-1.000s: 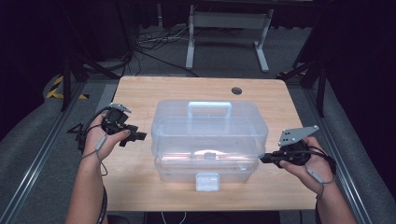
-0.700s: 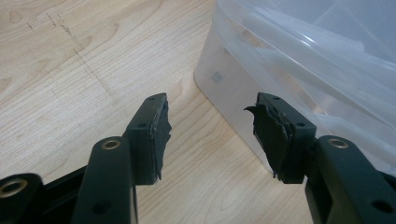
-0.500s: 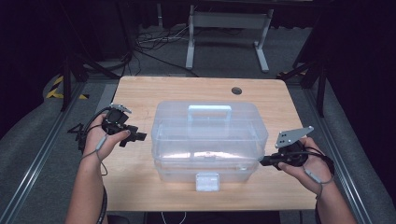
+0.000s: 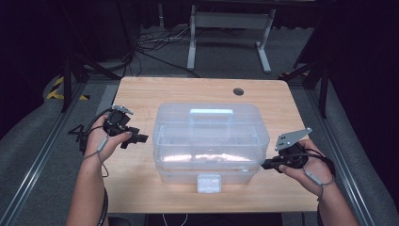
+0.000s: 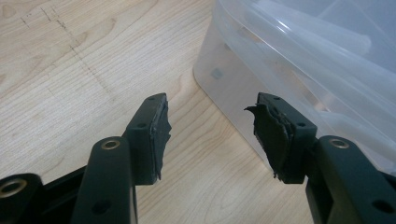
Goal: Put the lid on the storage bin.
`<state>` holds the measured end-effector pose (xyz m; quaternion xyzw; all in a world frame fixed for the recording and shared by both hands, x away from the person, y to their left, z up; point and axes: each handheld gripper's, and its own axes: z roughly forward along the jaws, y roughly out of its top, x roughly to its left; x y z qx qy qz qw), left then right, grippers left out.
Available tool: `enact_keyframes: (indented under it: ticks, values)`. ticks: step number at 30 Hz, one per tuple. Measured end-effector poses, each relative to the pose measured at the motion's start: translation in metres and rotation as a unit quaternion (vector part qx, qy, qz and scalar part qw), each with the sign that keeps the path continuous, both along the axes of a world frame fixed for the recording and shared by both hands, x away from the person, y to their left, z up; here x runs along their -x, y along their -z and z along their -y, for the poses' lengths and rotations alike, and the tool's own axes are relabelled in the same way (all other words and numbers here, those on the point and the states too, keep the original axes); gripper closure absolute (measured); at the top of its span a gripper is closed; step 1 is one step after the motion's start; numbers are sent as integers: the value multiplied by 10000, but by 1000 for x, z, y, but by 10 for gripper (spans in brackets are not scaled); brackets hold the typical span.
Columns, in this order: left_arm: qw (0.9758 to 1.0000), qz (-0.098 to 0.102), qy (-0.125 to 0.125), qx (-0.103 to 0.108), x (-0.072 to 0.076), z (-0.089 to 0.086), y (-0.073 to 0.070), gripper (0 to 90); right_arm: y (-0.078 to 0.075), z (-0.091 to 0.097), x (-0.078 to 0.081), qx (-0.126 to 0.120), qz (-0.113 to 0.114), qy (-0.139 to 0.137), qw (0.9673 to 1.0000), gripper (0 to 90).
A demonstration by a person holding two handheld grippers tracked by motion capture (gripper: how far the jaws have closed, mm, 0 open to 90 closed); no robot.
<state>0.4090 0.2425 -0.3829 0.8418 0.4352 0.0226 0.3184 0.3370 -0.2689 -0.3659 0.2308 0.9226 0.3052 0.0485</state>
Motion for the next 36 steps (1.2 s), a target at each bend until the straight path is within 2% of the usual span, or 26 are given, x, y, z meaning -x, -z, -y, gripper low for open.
enact_keyframes:
  ticks: [36]
  values:
    - [10000, -33, -9, 28, -6, -2, 2, 450, 9, -1, 0, 284, -205, -62, 9994, 900]
